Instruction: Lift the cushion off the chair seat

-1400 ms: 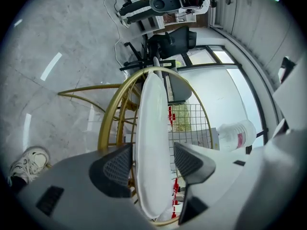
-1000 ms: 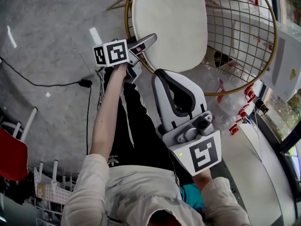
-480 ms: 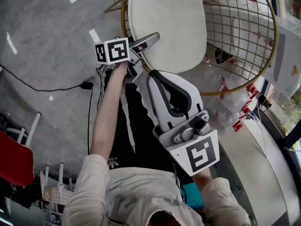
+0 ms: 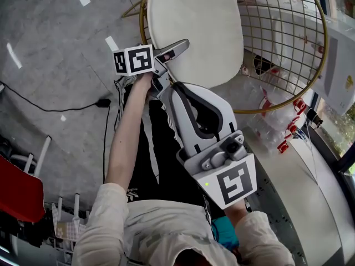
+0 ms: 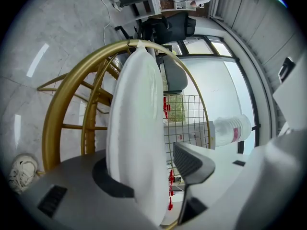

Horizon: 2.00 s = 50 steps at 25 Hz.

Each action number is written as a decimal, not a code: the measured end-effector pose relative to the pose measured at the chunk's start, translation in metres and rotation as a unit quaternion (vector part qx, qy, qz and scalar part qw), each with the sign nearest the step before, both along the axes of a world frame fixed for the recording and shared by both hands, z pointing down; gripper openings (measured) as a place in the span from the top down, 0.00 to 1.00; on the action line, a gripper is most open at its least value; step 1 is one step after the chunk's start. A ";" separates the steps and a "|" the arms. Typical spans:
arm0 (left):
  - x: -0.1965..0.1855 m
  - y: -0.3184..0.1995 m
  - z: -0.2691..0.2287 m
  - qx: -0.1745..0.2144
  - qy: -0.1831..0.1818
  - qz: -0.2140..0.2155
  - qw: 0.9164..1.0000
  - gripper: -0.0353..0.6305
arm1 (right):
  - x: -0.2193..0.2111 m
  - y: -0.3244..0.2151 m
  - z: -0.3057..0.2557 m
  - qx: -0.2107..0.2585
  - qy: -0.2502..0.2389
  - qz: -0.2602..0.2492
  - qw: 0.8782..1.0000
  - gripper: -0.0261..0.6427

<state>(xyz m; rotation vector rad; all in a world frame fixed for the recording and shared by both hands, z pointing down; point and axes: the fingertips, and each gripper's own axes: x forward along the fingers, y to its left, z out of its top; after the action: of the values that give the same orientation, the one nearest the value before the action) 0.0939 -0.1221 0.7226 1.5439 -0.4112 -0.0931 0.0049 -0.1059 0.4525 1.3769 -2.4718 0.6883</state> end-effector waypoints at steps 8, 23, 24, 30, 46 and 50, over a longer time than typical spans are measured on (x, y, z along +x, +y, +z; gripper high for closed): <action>-0.003 -0.001 0.011 -0.006 -0.033 -0.011 0.999 0.84 | 0.013 0.002 0.006 -0.006 0.005 0.014 1.000 0.94; 0.006 -0.003 -0.050 0.006 -0.005 -0.010 1.000 0.86 | 0.015 -0.012 -0.040 0.027 0.018 0.017 0.999 0.94; 0.004 -0.005 -0.056 0.009 -0.003 -0.010 1.000 0.87 | 0.012 -0.014 -0.045 0.033 0.020 0.017 0.999 0.94; -0.009 -0.016 -0.100 0.032 0.001 -0.013 0.999 0.87 | 0.006 -0.027 -0.079 0.067 0.023 0.030 0.997 0.94; 0.024 -0.030 -0.265 0.100 0.006 -0.006 0.995 0.87 | 0.077 -0.021 -0.201 0.153 0.018 0.084 0.985 0.94; 0.026 -0.021 -0.298 0.109 0.003 0.006 0.994 0.87 | 0.086 -0.014 -0.222 0.158 0.021 0.094 0.983 0.94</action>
<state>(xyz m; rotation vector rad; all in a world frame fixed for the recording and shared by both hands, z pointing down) 0.1196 -0.1429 0.4246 1.7605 -0.3979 -0.1370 0.0913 -0.1200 0.2306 1.7331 -2.5203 0.3043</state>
